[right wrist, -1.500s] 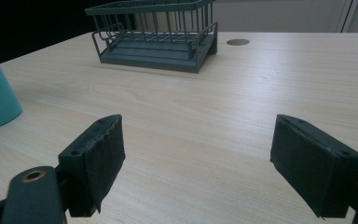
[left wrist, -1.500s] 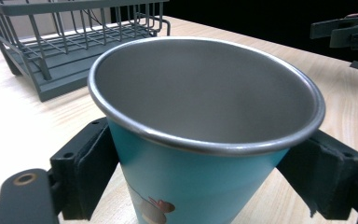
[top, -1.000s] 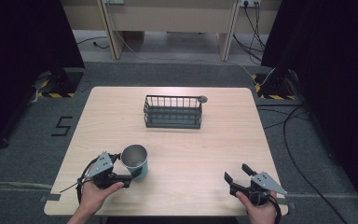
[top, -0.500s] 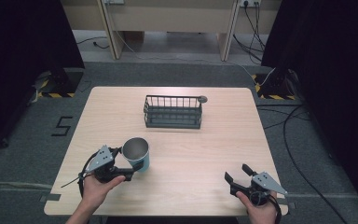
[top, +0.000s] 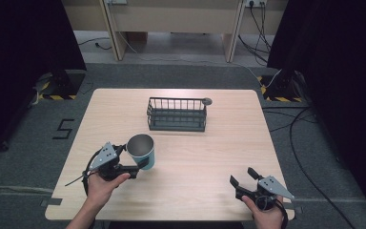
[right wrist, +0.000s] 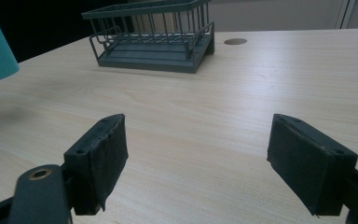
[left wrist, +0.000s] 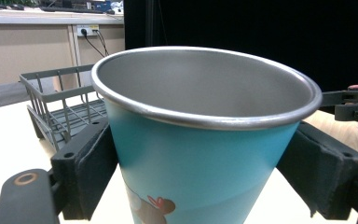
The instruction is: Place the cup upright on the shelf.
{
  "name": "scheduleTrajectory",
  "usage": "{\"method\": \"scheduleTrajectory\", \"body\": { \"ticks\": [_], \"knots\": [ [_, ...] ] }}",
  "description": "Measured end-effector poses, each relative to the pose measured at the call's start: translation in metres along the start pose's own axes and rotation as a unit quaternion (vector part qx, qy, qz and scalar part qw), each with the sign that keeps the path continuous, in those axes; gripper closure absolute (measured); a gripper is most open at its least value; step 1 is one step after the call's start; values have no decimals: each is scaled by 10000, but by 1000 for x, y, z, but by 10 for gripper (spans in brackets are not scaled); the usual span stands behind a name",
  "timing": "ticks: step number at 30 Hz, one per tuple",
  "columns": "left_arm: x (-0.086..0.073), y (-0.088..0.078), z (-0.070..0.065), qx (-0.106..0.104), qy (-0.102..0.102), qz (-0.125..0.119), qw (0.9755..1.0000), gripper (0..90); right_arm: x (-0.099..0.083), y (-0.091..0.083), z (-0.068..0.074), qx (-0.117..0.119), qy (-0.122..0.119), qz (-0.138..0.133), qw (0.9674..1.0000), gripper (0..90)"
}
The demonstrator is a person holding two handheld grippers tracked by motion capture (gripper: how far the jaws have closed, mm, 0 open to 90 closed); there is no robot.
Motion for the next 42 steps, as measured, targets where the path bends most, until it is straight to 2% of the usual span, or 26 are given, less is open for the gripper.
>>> {"method": "scheduleTrajectory", "body": {
  "ticks": [10, 23, 42],
  "knots": [
    [9, 10, 1, -21, 15, -71, 10000, 149, 0, 0, -1, -14, -5, -15, 10000, 208],
    [17, 21, 4, -27, -67, -171, 9998, 149, 0, -1, -1, -14, 62, 0, 10000, 208],
    [26, 32, 10, 12, 13, -169, 9999, 149, 0, -1, -1, -18, 60, -5, 10000, 208]
  ]
}}
Point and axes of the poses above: each handheld gripper's, and its own axes: y roughly forward along the jaws, x roughly out of its top, z roughly to its left, the point moved 9 cm from there along y, roughly forward along the jaws, and after that the axes turned 10 degrees about -z, right-handed, at the moved point
